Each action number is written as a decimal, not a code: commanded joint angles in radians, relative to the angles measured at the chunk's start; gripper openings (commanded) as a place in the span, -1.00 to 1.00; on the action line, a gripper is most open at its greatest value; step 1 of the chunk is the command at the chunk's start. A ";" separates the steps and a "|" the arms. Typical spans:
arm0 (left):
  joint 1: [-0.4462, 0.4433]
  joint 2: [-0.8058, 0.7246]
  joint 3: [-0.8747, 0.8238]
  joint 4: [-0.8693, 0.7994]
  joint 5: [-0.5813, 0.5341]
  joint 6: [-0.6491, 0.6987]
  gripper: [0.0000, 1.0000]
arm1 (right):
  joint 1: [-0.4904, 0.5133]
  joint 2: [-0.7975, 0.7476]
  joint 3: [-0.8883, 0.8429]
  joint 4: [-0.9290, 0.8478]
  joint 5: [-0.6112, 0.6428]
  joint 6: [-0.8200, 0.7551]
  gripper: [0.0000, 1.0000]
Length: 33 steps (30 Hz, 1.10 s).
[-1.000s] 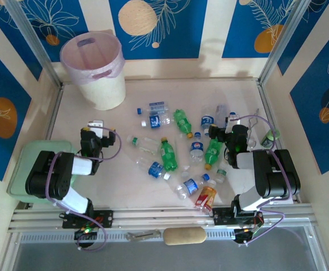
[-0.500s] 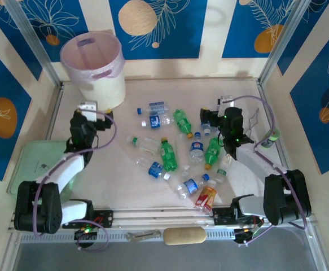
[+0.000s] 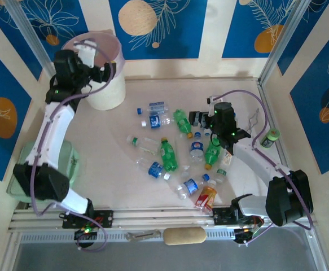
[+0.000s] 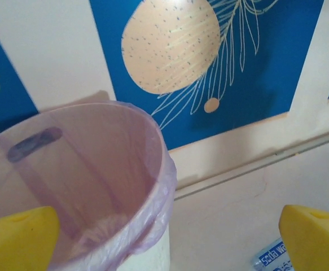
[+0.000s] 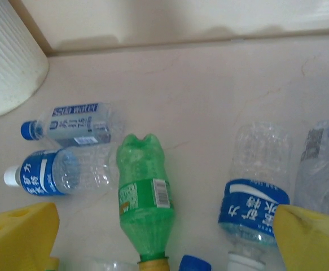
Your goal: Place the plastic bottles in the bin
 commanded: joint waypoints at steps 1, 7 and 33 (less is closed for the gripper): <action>0.008 0.151 0.226 -0.341 0.103 0.068 0.98 | 0.006 -0.030 0.017 -0.065 -0.017 0.014 0.96; 0.009 0.432 0.670 -0.651 0.168 0.078 0.88 | 0.007 -0.059 -0.016 -0.094 -0.002 0.016 0.96; 0.002 0.618 0.792 -0.607 0.059 0.122 -0.01 | 0.022 -0.079 -0.019 -0.167 -0.036 0.050 0.95</action>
